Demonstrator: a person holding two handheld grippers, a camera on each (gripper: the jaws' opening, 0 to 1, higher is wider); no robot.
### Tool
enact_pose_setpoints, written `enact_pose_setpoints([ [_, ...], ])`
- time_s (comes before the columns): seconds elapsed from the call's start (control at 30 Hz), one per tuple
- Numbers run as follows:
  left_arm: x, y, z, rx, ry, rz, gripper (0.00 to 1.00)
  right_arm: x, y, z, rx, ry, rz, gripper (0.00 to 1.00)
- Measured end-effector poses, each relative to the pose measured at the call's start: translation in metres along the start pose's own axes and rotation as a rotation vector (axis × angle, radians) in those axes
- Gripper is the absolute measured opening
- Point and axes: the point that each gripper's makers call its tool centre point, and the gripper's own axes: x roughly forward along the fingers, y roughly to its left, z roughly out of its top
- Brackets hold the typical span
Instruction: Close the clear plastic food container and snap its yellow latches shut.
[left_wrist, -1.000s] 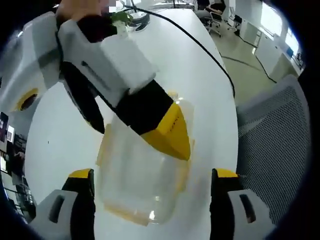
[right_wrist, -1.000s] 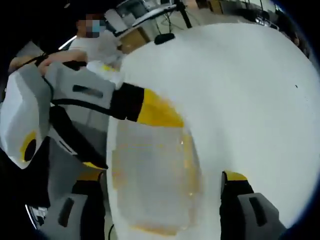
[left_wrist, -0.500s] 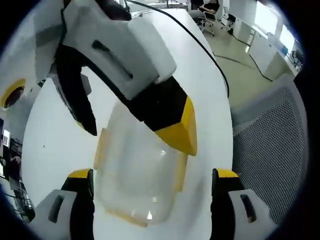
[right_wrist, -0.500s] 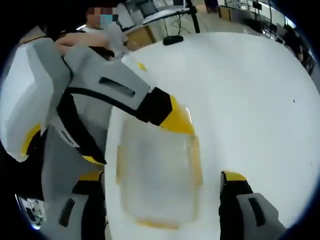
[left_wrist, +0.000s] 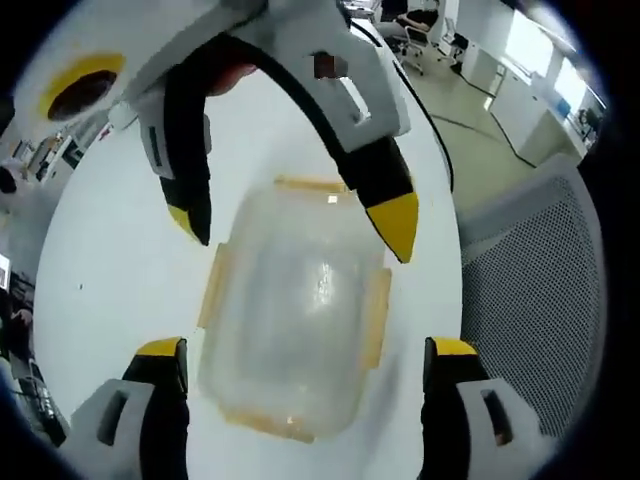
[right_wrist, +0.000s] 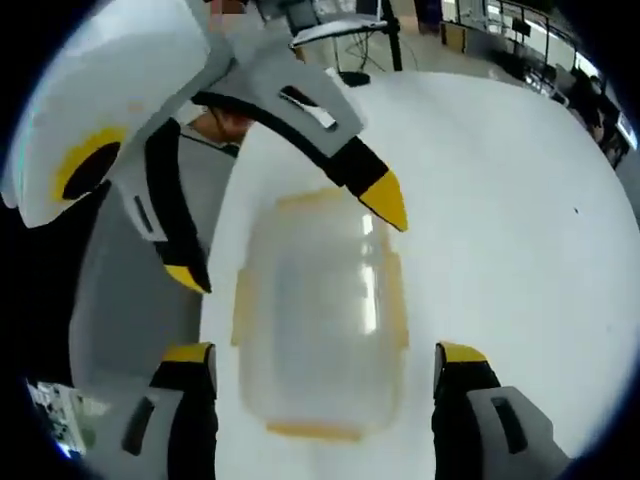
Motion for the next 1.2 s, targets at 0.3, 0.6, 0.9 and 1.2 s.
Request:
enact_pose_setpoints([
  [0.3, 0.004, 0.003, -0.018, 0.034, 0.052, -0.069, 0.97, 0.001, 0.003, -0.008, -0.071, 0.037, -0.046, 0.89],
  [0.6, 0.006, 0.008, -0.026, 0.055, 0.077, -0.085, 0.97, 0.006, 0.005, -0.025, -0.126, 0.112, -0.091, 0.89],
  [0.9, 0.009, 0.007, -0.028, 0.08, 0.099, -0.097, 0.96, 0.011, 0.008, -0.028, -0.132, 0.125, -0.106, 0.88],
  [1.2, 0.015, 0.006, -0.028, 0.108, 0.111, -0.089, 0.95, 0.016, 0.003, -0.029, -0.138, 0.126, -0.136, 0.87],
])
